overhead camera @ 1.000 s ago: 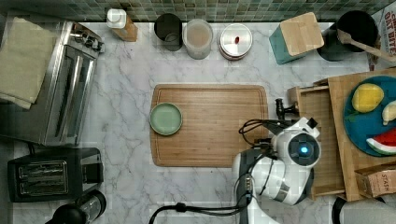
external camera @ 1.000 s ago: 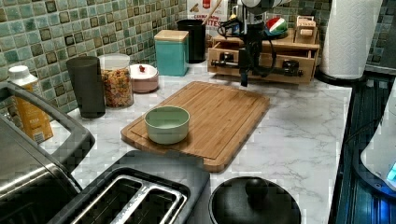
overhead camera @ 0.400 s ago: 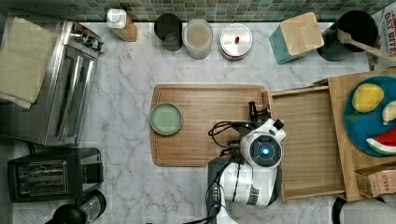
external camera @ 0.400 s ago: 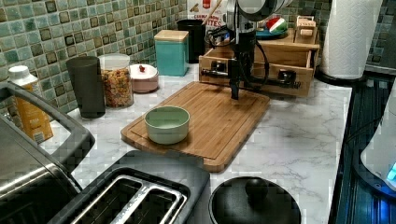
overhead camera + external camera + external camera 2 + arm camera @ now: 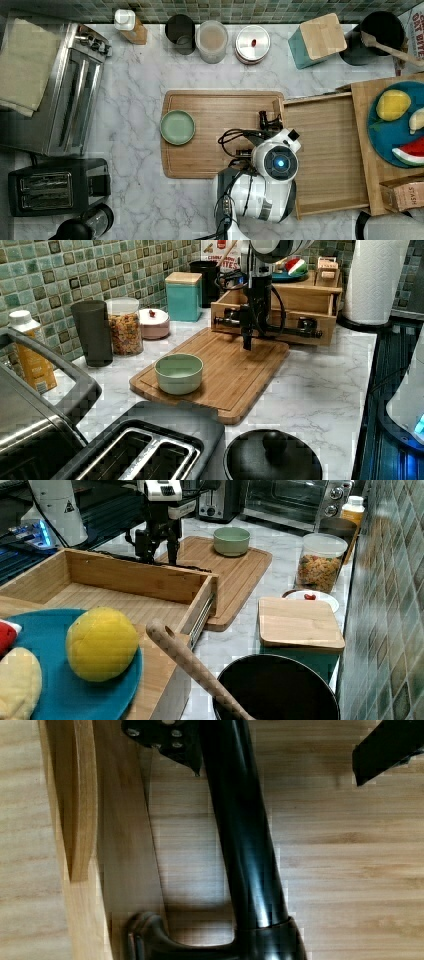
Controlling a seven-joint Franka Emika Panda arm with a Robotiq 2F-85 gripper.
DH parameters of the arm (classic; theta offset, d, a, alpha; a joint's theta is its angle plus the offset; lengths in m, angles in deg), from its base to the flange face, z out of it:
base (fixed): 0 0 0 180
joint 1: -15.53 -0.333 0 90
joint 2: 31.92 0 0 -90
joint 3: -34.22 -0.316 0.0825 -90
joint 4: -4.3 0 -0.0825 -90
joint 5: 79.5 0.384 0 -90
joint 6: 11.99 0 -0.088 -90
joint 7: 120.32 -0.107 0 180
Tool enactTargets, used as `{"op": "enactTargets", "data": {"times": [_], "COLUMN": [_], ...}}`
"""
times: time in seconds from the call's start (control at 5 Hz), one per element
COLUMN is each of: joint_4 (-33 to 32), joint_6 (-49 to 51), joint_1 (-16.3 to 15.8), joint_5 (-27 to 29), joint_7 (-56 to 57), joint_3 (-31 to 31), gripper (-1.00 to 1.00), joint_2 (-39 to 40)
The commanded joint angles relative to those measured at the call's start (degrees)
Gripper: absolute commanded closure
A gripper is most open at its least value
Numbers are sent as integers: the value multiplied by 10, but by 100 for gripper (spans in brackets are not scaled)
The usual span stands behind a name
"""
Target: Open the drawer.
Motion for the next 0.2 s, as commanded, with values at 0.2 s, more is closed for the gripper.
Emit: {"op": "enactTargets", "data": {"times": [0.2], "joint_4": [-42], "joint_6": [12], "joint_1": [-107], "joint_5": [74], "joint_7": [-90], "joint_3": [-111], "gripper": [-100], "joint_2": [-41]}}
